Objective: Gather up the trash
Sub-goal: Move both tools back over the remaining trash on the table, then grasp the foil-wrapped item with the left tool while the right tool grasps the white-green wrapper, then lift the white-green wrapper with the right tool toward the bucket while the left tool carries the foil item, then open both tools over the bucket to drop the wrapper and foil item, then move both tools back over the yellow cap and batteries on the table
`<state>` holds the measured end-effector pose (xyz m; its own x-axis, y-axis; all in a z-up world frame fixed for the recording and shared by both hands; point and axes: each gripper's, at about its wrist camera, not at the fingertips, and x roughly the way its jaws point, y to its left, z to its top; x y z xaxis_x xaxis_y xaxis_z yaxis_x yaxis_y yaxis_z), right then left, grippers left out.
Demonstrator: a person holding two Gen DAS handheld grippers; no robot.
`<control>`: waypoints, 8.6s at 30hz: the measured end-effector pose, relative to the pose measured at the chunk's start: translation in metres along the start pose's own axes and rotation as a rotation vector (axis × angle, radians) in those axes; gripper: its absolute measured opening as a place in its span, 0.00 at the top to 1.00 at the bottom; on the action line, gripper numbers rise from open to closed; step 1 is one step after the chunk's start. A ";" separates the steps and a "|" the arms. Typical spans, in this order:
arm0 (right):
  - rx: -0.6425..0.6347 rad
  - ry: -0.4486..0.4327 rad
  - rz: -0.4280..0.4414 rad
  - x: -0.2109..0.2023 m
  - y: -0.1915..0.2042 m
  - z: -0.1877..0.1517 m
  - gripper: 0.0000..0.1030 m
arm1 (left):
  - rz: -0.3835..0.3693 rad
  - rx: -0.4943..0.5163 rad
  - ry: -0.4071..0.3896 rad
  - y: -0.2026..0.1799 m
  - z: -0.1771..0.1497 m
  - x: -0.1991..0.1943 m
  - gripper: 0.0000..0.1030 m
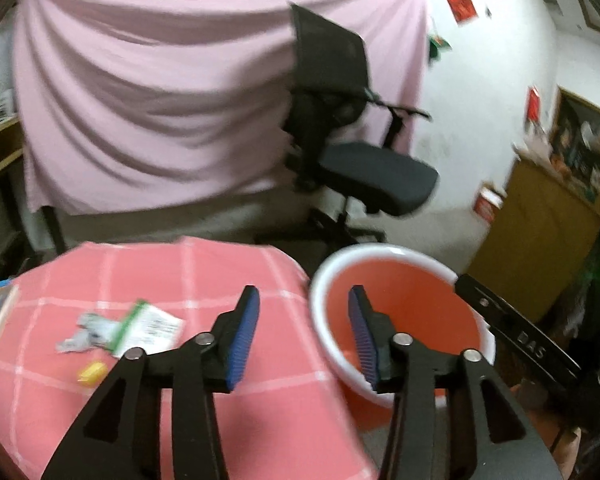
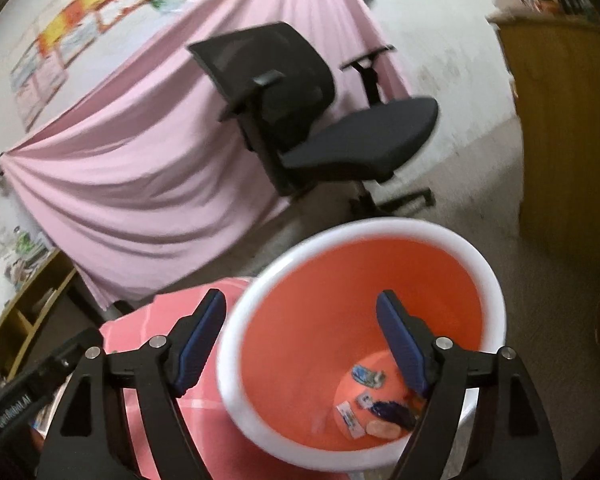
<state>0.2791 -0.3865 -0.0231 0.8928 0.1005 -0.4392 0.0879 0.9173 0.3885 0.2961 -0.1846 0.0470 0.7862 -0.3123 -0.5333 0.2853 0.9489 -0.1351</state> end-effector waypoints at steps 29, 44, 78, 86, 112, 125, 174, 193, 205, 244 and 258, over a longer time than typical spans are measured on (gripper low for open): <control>-0.439 -0.432 0.277 -0.057 0.170 -0.064 0.00 | 0.340 -0.123 -0.439 0.151 -0.064 -0.148 0.02; -0.613 -0.302 0.250 -0.018 0.209 -0.092 0.00 | 0.408 -0.133 -0.436 0.187 -0.084 -0.129 0.02; -0.497 0.493 0.299 0.129 0.214 -0.098 0.46 | 0.034 -0.290 0.151 0.241 -0.064 -0.005 0.65; -0.442 0.495 0.287 0.126 0.198 -0.091 0.58 | -0.059 -0.215 0.229 0.225 -0.057 0.018 0.66; -0.505 0.403 0.358 0.103 0.201 -0.089 0.95 | -0.004 -0.080 0.115 0.199 -0.070 -0.012 0.99; -0.577 0.322 0.310 0.089 0.211 -0.094 0.96 | 0.057 -0.159 0.097 0.209 -0.069 -0.012 0.99; -0.530 0.504 0.270 0.130 0.204 -0.095 0.30 | 0.036 -0.266 0.163 0.230 -0.070 -0.009 0.99; -0.539 0.080 0.353 0.053 0.199 -0.076 0.36 | 0.075 -0.230 -0.125 0.200 -0.075 -0.069 0.99; -0.447 -0.256 0.307 -0.015 0.148 -0.038 0.36 | 0.012 -0.112 -0.251 0.104 -0.051 -0.083 0.99; 0.052 0.065 -0.028 0.016 -0.051 0.015 0.25 | -0.201 -0.004 0.184 -0.060 -0.025 0.065 0.71; 0.011 0.002 -0.019 0.011 -0.024 0.015 0.08 | -0.085 -0.046 0.051 -0.011 -0.011 0.019 0.61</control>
<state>0.2933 -0.4132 -0.0256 0.8899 0.0839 -0.4483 0.1096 0.9147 0.3889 0.3024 -0.2005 0.0293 0.7309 -0.3903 -0.5598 0.3233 0.9205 -0.2196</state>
